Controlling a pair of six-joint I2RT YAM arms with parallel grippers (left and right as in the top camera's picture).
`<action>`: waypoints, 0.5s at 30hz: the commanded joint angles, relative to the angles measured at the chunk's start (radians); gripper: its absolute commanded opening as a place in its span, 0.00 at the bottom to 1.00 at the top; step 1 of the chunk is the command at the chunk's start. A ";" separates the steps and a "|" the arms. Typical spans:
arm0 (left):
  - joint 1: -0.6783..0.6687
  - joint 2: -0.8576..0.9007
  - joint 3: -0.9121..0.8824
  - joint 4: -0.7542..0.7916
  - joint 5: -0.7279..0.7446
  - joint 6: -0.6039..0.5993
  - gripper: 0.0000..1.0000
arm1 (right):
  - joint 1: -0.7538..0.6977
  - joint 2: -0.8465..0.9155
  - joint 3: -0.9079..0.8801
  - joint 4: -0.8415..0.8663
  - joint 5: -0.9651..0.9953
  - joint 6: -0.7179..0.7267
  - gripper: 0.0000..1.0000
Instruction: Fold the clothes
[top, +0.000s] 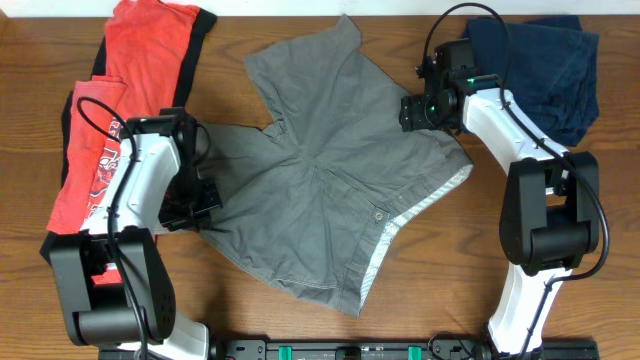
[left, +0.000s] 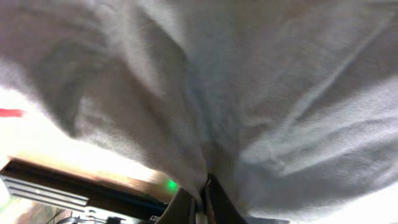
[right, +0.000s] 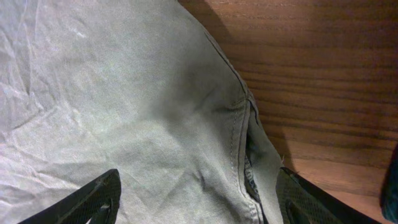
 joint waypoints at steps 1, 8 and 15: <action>-0.016 -0.011 -0.002 0.030 0.036 -0.017 0.08 | 0.009 0.011 0.018 0.003 -0.008 0.029 0.79; -0.024 -0.011 -0.002 0.133 0.038 0.040 0.98 | 0.009 0.011 0.018 0.002 -0.008 0.029 0.82; -0.079 -0.011 0.076 0.240 0.048 0.162 0.98 | 0.009 0.011 0.018 0.003 -0.020 0.028 0.83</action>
